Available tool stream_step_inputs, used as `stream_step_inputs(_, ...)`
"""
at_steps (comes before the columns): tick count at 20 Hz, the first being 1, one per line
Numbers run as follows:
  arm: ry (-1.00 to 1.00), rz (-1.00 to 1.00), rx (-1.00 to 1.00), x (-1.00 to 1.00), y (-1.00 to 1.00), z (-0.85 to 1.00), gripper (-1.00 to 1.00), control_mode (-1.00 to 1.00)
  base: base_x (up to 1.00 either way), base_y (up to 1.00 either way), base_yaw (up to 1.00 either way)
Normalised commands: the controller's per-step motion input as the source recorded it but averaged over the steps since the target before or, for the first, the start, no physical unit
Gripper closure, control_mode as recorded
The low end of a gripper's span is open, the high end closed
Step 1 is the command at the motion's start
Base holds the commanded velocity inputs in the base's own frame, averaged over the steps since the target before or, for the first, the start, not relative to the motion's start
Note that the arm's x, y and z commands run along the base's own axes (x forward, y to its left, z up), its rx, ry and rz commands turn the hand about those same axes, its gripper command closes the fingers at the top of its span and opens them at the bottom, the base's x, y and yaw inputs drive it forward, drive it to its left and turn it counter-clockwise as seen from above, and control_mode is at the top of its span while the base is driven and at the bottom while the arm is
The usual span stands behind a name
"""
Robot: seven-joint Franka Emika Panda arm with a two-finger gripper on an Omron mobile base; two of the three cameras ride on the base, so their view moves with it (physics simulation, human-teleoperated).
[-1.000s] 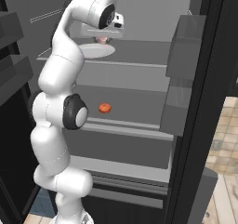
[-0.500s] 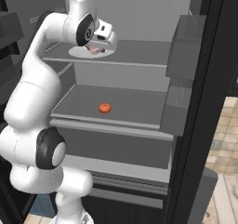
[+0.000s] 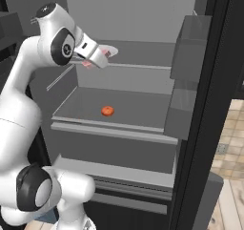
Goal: Retrieve the steak from the fridge and place it on the cutting board.
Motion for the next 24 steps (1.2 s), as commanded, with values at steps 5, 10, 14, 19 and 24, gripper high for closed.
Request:
stream_step_inputs(5, -0.01, 0.0, 0.04, -0.99, -0.5, 0.03, 1.0, -1.0, 0.0, 0.0, 0.0)
stream_step_inputs(10, 0.0, 0.0, 0.0, -1.0, -0.09, -0.02, 1.0, -1.0, 0.0, 0.0, 0.0)
stream_step_inputs(14, 0.04, 0.07, -0.02, -0.91, 0.02, -0.14, 1.0, -1.0, 0.0, 0.0, 0.0)
stream_step_inputs(19, 0.12, 0.02, 0.0, -0.7, 0.17, -0.02, 1.0, -1.0, 0.0, 0.0, 0.0)
stream_step_inputs(24, 0.09, 0.0, 0.0, -0.71, 0.26, -0.09, 1.0, -1.0, 0.0, 0.0, 0.0)
